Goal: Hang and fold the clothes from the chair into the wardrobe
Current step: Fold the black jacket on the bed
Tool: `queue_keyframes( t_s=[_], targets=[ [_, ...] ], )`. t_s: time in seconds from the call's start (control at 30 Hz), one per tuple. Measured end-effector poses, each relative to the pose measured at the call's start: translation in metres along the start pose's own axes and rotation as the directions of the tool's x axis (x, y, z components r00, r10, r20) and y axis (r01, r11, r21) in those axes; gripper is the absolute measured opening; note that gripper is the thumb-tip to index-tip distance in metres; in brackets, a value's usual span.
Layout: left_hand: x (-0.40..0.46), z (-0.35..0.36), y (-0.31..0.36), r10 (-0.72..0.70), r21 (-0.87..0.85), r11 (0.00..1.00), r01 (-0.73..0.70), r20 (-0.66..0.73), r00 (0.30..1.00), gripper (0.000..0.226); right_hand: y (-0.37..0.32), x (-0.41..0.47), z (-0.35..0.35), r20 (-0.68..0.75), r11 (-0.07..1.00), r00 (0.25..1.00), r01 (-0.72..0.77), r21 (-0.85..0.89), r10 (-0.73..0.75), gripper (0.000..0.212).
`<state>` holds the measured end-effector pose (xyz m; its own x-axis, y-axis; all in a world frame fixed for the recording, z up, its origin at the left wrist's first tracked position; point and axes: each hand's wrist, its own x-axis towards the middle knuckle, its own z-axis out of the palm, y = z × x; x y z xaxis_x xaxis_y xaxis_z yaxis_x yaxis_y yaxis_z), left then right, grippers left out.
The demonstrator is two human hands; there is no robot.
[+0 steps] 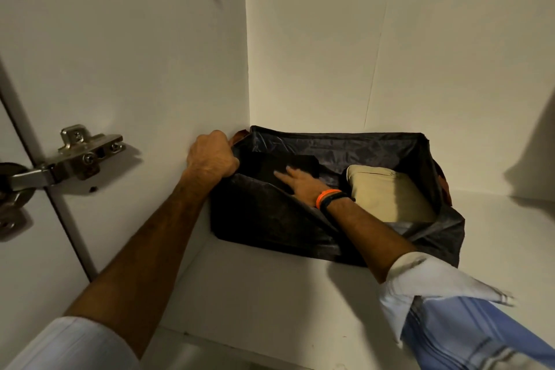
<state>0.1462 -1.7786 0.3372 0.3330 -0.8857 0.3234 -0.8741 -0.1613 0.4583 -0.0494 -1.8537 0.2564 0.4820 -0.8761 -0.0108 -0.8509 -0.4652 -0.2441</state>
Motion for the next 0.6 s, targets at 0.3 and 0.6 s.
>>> queue_keyframes(
  t_s=[0.3,0.6],
  targets=[
    [0.0,0.002,0.008,-0.022,-0.007,1.0,0.022,0.015,1.0,0.033,0.002,-0.018,-0.013,0.044,0.994,0.999,0.026,0.106,-0.031,0.073],
    [-0.012,0.016,0.06,0.161,-0.182,0.972,-0.148,0.062,0.985,0.035,0.035,-0.061,-0.059,-0.182,0.969,0.979,-0.042,0.242,0.088,0.073]
  ],
)
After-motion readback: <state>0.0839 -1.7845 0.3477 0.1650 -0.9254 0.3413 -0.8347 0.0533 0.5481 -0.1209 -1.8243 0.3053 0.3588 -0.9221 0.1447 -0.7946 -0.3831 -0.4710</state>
